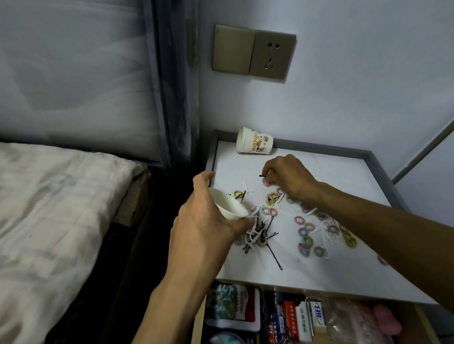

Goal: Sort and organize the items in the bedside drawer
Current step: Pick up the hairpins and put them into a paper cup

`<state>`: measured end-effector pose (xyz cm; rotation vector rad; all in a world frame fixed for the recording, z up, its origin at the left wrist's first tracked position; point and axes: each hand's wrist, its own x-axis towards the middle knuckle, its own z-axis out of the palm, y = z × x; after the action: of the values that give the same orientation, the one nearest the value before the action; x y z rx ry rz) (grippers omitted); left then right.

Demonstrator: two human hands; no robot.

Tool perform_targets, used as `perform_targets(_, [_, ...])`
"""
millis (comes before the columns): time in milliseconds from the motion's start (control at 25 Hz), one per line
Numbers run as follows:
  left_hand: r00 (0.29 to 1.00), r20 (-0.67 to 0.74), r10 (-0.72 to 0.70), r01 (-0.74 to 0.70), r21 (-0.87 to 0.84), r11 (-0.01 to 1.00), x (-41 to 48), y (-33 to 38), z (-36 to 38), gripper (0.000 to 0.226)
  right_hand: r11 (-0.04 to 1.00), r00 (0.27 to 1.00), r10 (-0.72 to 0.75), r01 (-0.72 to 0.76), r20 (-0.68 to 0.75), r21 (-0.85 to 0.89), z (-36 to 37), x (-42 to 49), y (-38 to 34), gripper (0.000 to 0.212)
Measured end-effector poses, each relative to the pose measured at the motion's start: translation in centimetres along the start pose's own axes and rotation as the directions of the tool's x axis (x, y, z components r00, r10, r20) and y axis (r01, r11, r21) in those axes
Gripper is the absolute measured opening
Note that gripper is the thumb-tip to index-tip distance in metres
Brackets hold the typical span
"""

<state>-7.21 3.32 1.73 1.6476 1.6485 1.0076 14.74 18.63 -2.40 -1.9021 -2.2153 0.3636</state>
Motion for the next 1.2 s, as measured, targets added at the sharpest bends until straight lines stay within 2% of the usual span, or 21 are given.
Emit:
perform_targets(160, [1.0,-0.002,0.0,0.0,0.005,1.0,0.0,0.0,0.0,0.095,0.999,0.993,-0.039,0.04,-0.108,0.01,-0.3,0.1,0.9,0.014])
perform_targets(320, [1.0,0.017,-0.022,0.021,0.019,1.0,0.1,0.1,0.3,0.097,0.97,0.976,-0.125,0.158,-0.177,0.187,-2.4,-0.8,-0.2,0.015])
perform_targets(400, [0.999,0.032,-0.024,0.023,0.029,0.999,0.1,0.3,0.7,0.098,0.926,0.965,-0.231,0.256,-0.123,0.277,-4.9,-2.3,-2.3,0.013])
perform_targets(480, [0.999,0.04,-0.016,0.015,0.021,1.0,0.0,0.6,1.0,0.098,0.884,0.925,-0.38,0.355,0.023,0.303,-6.8,-4.4,-4.9,0.013])
perform_targets(560, [0.999,0.05,-0.001,0.001,0.003,1.0,0.0,0.9,1.4,0.098,0.852,0.841,-0.512,0.472,0.173,0.228,-7.3,-6.4,-7.4,0.013])
perform_targets(640, [0.997,0.071,0.016,-0.013,-0.037,0.999,-0.1,1.3,1.7,0.098,0.821,0.784,-0.571,0.543,0.242,0.179,-6.7,-7.3,-8.6,0.014])
perform_targets(720, [0.998,0.061,0.024,-0.02,-0.076,0.997,-0.2,1.6,2.0,0.097,0.827,0.815,-0.542,0.475,0.203,0.302,-6.7,-7.1,-8.3,0.016])
perform_targets(800, [1.0,0.027,0.006,-0.004,-0.076,0.997,-0.2,1.8,1.9,0.099,0.812,0.918,-0.389,0.303,0.075,0.499,-6.7,-6.1,-6.1,0.013])
perform_targets(840, [1.0,0.017,-0.003,0.004,-0.071,0.997,-0.2,1.8,1.9,0.1,0.82,0.957,-0.288,0.232,0.028,0.523,-6.2,-5.3,-4.5,0.011])
perform_targets(880, [1.0,0.014,-0.006,0.007,-0.069,0.998,-0.2,1.8,1.8,0.101,0.873,0.976,-0.216,0.186,0.014,0.451,-5.5,-4.5,-2.9,0.011])
perform_targets(920, [1.0,0.014,-0.003,0.003,-0.07,0.998,-0.1,1.7,1.8,0.102,0.939,0.983,-0.181,0.16,0.042,0.306,-4.5,-3.9,-1.3,0.013])
perform_targets(1000, [1.0,0.015,0.007,-0.006,-0.077,0.997,0.0,1.6,1.7,0.101,0.988,0.975,-0.151,0.142,0.16,0.066,-1.8,-3.3,0.8,0.021])
perform_targets(1080, [1.0,0.017,0.007,-0.005,-0.078,0.997,0.1,1.5,1.8,0.101,0.99,0.973,-0.137,0.13,0.185,0.045,0.1,-3.2,1.8,0.025])
perform_targets(1200, [1.0,0.01,-0.007,0.008,-0.076,0.997,0.4,1.2,1.9,0.102,0.993,0.981,-0.111,0.102,0.159,0.065,1.0,-2.8,2.2,0.016])
